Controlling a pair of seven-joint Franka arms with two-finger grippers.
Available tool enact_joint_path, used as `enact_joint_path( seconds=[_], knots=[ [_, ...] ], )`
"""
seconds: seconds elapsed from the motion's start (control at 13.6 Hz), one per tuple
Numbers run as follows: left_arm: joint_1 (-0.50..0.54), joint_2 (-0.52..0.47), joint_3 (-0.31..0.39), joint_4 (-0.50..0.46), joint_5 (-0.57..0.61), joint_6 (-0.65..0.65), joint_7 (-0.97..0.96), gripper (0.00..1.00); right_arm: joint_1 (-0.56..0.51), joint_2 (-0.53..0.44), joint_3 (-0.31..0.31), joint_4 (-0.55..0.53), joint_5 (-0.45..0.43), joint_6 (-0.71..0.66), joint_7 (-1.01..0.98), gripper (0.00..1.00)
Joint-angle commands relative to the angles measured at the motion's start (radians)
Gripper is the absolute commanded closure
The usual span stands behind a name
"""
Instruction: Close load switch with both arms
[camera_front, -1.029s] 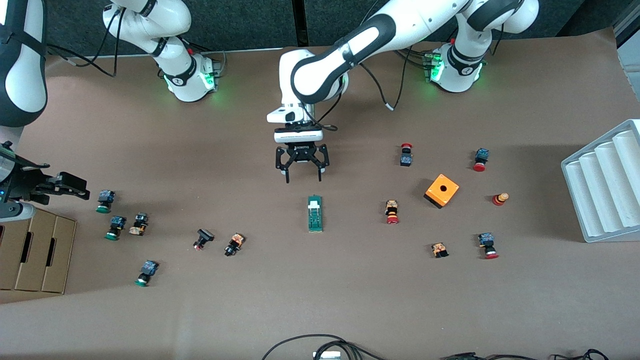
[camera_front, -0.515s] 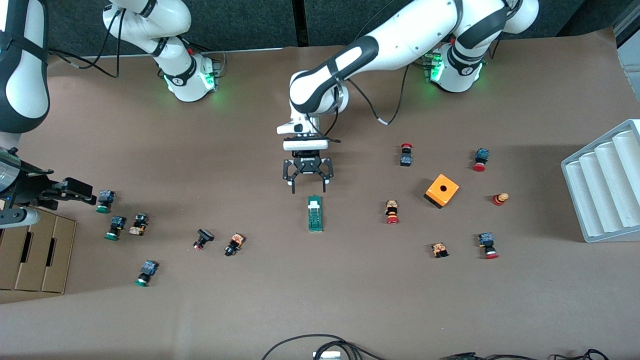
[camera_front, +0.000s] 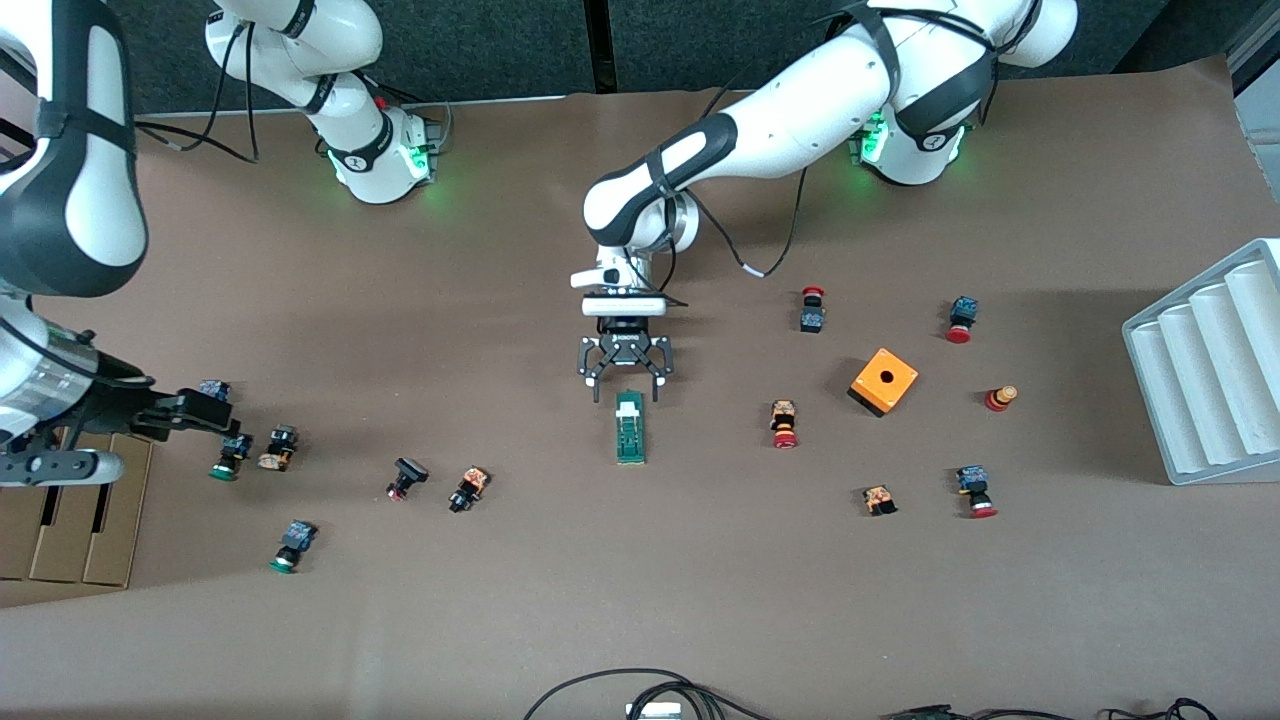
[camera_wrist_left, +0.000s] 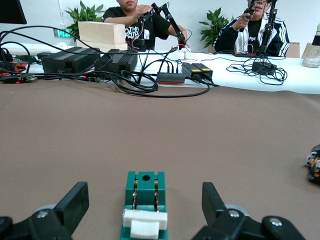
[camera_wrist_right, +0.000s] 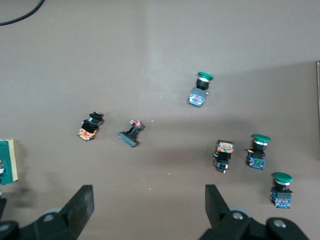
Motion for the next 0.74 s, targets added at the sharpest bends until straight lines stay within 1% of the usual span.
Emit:
enact_joint_path(
  seconds=[0.0, 0.15, 0.37, 0.66],
  knots=[
    [-0.028, 0.048, 0.016, 0.018, 0.042, -0.058, -0.03, 0.0, -0.004, -0.03, -0.009, 0.005, -0.014, -0.019, -0.031, 0.01],
    [-0.029, 0.064, 0.016, 0.019, 0.045, -0.061, -0.028, 0.0, -0.007, -0.059, -0.012, 0.005, -0.08, -0.053, -0.073, 0.01],
    [-0.043, 0.09, 0.017, 0.044, 0.082, -0.069, -0.028, 0.0, -0.009, -0.085, -0.015, 0.003, -0.085, -0.091, -0.075, 0.01],
    [-0.046, 0.105, 0.017, 0.061, 0.09, -0.079, -0.027, 0.0, -0.024, -0.107, -0.018, 0.002, -0.085, -0.118, -0.075, 0.01]
  ],
)
